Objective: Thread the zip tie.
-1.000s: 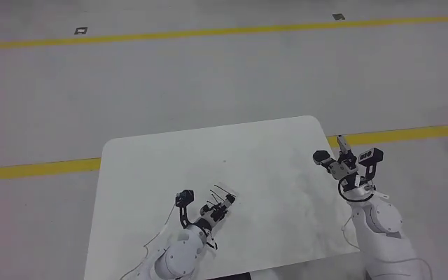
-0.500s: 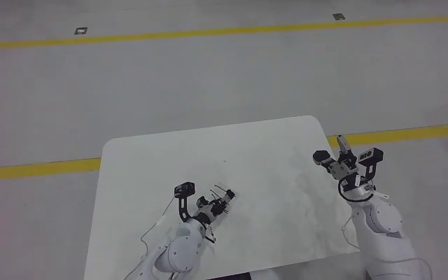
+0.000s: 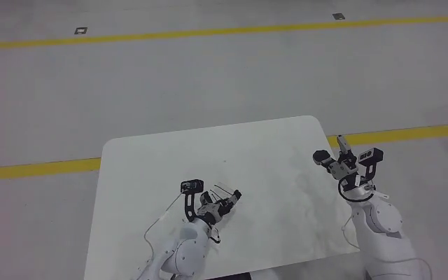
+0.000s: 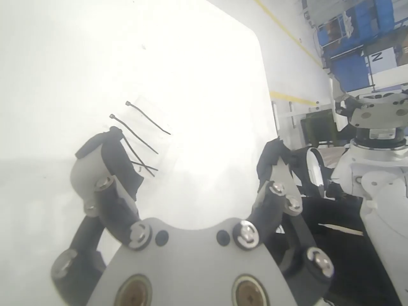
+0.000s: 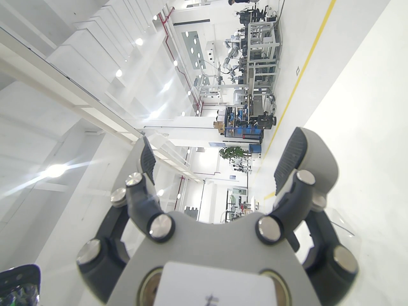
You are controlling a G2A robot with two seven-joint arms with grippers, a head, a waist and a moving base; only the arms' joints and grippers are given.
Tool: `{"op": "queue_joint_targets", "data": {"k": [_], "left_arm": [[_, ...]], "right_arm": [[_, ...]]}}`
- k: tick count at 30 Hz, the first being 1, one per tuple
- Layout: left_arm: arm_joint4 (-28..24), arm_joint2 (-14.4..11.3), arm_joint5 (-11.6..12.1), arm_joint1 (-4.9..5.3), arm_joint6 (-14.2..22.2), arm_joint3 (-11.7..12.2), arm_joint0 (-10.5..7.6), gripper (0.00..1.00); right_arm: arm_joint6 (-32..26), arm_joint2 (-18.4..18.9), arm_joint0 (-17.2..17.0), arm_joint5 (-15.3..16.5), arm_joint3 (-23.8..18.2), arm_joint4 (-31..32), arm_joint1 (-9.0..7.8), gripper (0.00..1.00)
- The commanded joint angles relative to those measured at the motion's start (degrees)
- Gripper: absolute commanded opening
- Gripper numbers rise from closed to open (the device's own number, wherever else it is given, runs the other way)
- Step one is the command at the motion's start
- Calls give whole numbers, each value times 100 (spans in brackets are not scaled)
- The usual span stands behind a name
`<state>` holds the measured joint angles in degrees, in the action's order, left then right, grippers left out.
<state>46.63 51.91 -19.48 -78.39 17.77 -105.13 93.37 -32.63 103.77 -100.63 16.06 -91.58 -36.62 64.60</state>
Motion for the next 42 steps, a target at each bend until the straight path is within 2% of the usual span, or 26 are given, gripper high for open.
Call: {"op": "queue_joint_targets", "data": {"k": [1,3,6,7,9,10,11,12,20,22,24,30,33,35,36,39,40,42], "left_arm": [[562,109,0,-142,297,-106,124,100],[907,223,0,-301,609,-215,243,100],[1694,414,0,-611,1176,-296,377,100],[2061,492,0,-759,1448,-307,421,100],[2106,815,0,-1052,1905,-361,622,100],[2436,866,0,-1195,2118,-466,675,100],[3107,877,0,-1360,2341,-685,747,100],[3194,904,0,-1391,2401,-751,747,100],[3194,904,0,-1391,2401,-751,747,100],[3003,908,0,-1389,2347,-658,680,100],[3176,849,0,-1401,2345,-490,598,100],[3471,1221,0,-1656,2650,-23,389,100],[3588,1350,0,-1753,2846,214,258,100],[3735,1404,0,-1793,2967,314,187,89],[3748,1425,0,-1803,3045,357,168,78],[3878,1460,0,-1831,3236,503,89,56],[3907,1473,0,-1839,3273,552,68,51],[3923,1489,0,-1855,3344,634,17,49]], "right_arm": [[0,0,0,0,0,0,0,100],[0,0,0,0,0,0,0,100],[0,0,0,0,0,0,0,100],[0,0,0,0,0,0,0,100],[0,0,0,0,0,0,0,100],[0,0,0,0,0,0,0,100],[0,0,0,0,0,0,0,100],[0,0,0,0,0,0,0,100],[0,0,0,0,0,0,0,100],[0,0,0,0,0,0,0,100],[0,0,0,0,0,0,0,100],[0,0,0,0,0,0,0,100],[0,0,0,0,0,0,0,100],[0,0,0,0,0,0,0,100],[0,0,0,0,0,0,0,100],[0,0,0,0,0,0,0,100],[0,0,0,0,0,0,0,100],[0,0,0,0,0,0,0,100]]}}
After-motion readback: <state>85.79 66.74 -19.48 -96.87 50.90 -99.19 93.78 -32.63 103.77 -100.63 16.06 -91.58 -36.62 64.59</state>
